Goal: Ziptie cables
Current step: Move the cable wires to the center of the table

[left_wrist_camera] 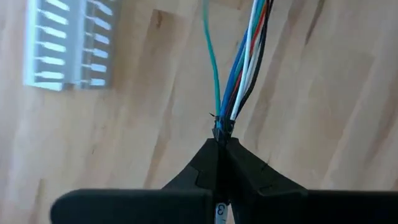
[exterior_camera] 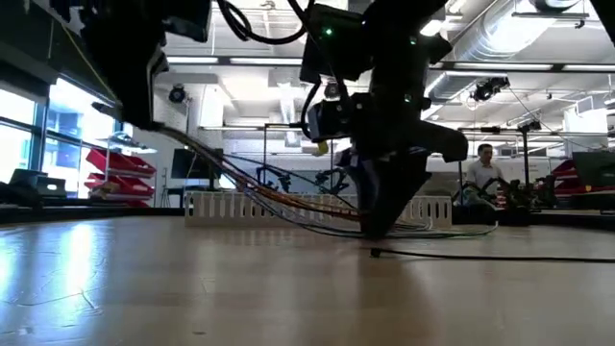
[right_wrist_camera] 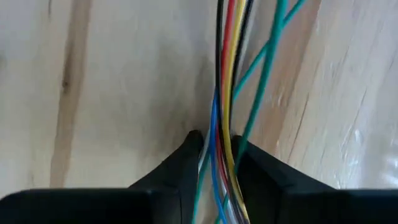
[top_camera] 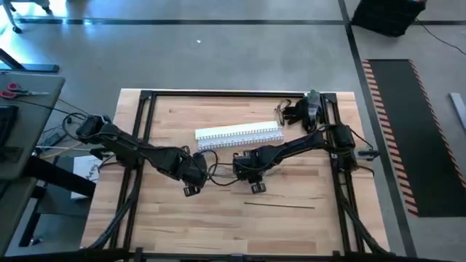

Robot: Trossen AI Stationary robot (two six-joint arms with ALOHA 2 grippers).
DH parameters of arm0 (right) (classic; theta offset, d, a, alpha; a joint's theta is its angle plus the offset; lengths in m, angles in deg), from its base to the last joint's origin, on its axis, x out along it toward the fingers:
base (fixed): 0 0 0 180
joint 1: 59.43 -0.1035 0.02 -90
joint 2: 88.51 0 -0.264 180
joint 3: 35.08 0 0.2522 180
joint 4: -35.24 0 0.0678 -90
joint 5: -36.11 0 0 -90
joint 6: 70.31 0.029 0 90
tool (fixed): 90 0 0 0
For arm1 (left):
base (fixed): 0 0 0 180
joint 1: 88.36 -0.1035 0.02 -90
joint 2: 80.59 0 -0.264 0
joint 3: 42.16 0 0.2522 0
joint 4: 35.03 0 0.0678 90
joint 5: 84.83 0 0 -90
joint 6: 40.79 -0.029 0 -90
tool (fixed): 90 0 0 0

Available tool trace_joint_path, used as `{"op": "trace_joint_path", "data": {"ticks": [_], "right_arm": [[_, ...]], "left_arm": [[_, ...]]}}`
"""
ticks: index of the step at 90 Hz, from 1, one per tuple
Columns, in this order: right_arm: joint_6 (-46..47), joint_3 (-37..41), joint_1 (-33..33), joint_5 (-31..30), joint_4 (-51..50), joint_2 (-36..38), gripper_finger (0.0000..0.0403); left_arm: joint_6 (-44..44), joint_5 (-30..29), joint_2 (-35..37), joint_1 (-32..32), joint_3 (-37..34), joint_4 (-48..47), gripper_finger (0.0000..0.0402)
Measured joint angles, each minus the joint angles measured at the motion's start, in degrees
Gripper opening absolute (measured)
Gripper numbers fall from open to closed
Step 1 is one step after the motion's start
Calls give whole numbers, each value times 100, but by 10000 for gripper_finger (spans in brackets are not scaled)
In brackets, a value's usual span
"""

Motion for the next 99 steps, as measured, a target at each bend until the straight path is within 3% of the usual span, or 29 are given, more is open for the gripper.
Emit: {"op": "trace_joint_path", "data": {"ticks": [17,41,75,86,99], "right_arm": [[-32,0,145,-65,-589,2,85],[-246,5,252,-360,-1378,-5,85],[-62,87,376,-863,-2576,-50,85],[150,381,419,-975,-2464,199,85],[573,795,430,-1320,-2478,846,85]], "left_arm": [[113,-24,0,56,-574,633,0],[167,-98,-2,61,-1563,2248,0],[225,-321,-5,61,-2151,3149,3],[196,-443,-4,59,-2157,3152,29],[146,-435,-6,59,-2159,3149,92]]}}
